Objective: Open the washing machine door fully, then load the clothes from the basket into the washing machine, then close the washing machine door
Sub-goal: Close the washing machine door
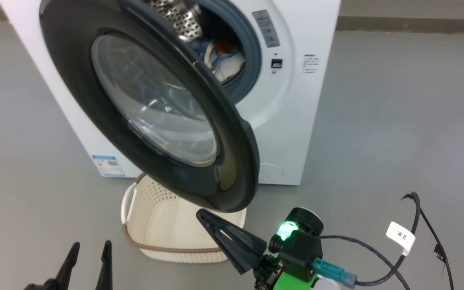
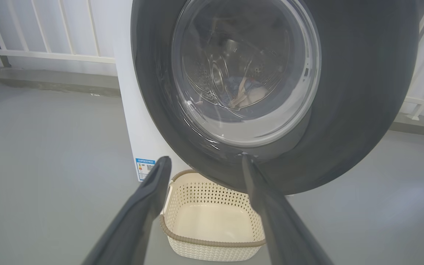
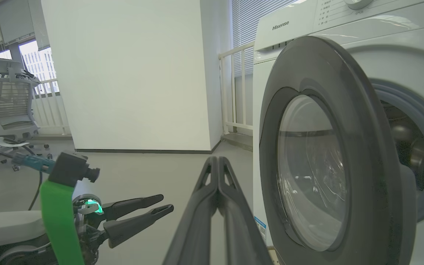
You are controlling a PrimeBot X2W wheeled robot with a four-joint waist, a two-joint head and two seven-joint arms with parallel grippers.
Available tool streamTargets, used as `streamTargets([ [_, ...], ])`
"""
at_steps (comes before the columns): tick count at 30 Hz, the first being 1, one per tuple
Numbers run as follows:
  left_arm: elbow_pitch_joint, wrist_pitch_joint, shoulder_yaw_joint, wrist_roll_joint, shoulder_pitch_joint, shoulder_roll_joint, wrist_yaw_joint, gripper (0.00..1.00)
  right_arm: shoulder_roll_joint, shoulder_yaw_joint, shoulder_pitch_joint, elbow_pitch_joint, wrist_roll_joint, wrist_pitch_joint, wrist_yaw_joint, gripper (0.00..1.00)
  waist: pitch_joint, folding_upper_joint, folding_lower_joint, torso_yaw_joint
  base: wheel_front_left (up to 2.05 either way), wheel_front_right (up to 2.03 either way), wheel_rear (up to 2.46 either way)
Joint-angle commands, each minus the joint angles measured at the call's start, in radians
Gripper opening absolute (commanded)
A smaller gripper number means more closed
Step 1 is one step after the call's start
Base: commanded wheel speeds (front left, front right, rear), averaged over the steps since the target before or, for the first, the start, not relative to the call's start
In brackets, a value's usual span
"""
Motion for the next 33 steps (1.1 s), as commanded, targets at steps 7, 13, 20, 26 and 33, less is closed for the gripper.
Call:
streamTargets([
  [7,-0.039,-0.006,0.004,-0.037,-0.101,0.032,-0.003,1.0,0.015,-0.032,-0.075,0.058,-0.002,-0.005,0.006,0.0,0.11,0.0,0.0,0.098,0.0,0.0,0.0],
  [13,-0.045,-0.006,-0.006,-0.07,-0.134,0.043,-0.003,1.0,0.015,-0.113,-0.096,0.104,-0.032,-0.005,0.006,0.0,0.177,0.0,0.0,0.117,0.0,0.0,0.0],
  [20,-0.048,-0.006,-0.02,-0.106,-0.178,0.047,-0.003,1.0,0.015,-0.194,-0.14,0.15,-0.056,-0.005,0.006,0.0,0.252,0.0,0.0,0.116,0.0,0.0,0.0],
  [26,-0.045,-0.006,-0.027,-0.144,-0.216,0.052,-0.003,1.0,0.015,-0.242,-0.196,0.194,-0.053,-0.005,0.006,0.0,0.296,0.0,0.0,0.111,0.0,0.0,0.0],
  [33,-0.052,-0.006,-0.035,-0.165,-0.234,0.067,-0.003,1.0,0.015,-0.327,-0.246,0.2,-0.051,-0.005,0.006,0.0,0.326,0.0,0.0,0.098,0.0,0.0,0.0],
])
